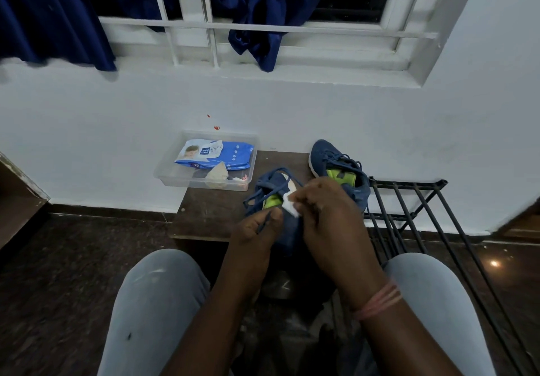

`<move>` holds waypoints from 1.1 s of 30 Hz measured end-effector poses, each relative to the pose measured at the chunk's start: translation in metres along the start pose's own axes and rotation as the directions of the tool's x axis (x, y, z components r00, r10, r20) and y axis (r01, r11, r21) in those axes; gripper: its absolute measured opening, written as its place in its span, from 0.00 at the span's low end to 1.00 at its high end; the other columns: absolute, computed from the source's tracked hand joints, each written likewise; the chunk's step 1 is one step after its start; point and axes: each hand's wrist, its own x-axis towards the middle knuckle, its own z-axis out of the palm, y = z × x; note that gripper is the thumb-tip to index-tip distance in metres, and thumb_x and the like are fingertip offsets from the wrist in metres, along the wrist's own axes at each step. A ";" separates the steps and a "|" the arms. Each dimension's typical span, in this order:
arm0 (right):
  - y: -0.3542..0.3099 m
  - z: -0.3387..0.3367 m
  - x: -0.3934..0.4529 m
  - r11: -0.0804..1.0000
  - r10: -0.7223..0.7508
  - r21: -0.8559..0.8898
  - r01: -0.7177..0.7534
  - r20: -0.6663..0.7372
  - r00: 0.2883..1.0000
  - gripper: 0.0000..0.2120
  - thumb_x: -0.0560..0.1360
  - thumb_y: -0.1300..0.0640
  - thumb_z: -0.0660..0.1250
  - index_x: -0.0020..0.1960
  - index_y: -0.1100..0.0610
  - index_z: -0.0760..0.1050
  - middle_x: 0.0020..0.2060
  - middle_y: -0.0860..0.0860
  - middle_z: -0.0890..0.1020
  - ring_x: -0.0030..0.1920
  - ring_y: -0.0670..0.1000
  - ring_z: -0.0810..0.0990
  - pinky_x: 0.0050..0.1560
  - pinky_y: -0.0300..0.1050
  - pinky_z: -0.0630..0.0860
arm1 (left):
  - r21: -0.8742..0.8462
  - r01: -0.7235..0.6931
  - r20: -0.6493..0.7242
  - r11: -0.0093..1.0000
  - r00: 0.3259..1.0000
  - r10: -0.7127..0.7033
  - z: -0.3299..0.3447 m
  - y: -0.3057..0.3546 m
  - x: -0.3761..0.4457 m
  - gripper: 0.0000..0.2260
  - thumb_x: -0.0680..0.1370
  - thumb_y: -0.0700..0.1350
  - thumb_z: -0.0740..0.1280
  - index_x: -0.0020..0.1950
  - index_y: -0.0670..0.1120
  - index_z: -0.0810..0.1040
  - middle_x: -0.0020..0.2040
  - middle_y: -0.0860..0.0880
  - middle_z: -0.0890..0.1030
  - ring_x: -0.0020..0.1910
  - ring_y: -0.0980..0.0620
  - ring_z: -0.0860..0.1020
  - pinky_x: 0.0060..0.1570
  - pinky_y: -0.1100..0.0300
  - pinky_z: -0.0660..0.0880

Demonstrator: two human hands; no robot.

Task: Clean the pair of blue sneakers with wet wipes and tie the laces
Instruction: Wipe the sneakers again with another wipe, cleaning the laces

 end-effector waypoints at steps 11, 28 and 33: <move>0.013 0.006 0.024 1.000 0.026 -0.006 -0.026 0.029 0.999 0.06 0.77 0.64 0.70 0.49 0.56 0.84 0.46 0.48 0.82 0.46 0.44 0.77 0.53 0.43 0.76 | -0.117 0.087 0.060 0.989 0.995 -0.081 -0.006 -0.010 0.009 0.16 0.80 0.60 0.65 0.53 0.51 0.87 0.56 0.40 0.85 0.58 0.36 0.82 0.66 0.34 0.73; -0.013 0.013 0.005 0.986 -0.153 -0.058 0.158 0.088 0.984 0.11 0.72 0.58 0.64 0.44 0.57 0.86 0.40 0.52 0.83 0.41 0.50 0.79 0.43 0.36 0.70 | -0.237 0.108 -0.035 0.965 0.992 -0.119 -0.014 -0.006 0.014 0.19 0.79 0.49 0.63 0.62 0.36 0.80 0.51 0.39 0.86 0.49 0.48 0.86 0.55 0.51 0.81; -0.015 0.018 -0.010 0.984 -0.133 -0.111 0.141 0.074 0.988 0.09 0.68 0.66 0.69 0.44 0.59 0.85 0.39 0.54 0.82 0.40 0.56 0.80 0.43 0.42 0.73 | -0.192 0.105 -0.003 0.976 0.994 -0.107 -0.012 -0.010 0.014 0.15 0.85 0.44 0.59 0.61 0.36 0.79 0.48 0.44 0.86 0.38 0.61 0.84 0.40 0.68 0.79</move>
